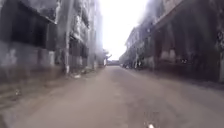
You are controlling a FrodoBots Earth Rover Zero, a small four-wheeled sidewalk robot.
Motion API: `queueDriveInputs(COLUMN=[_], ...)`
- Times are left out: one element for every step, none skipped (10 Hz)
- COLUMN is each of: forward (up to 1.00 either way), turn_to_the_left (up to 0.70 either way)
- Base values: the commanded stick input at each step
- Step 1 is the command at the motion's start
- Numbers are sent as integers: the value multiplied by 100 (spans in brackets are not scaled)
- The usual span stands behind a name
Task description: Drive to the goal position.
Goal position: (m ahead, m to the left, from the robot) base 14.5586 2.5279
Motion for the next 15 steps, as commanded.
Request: queueDriveInputs(forward=[70, 70, 70, 70, 70, 70, 70, 70, 70, 70, 70, 70, 70, 70, 70], turn_to_the_left=[0, 0, 0, 0, 0, 0, 0, 0, 0, 0, 0, 0, 0, 0, 0])
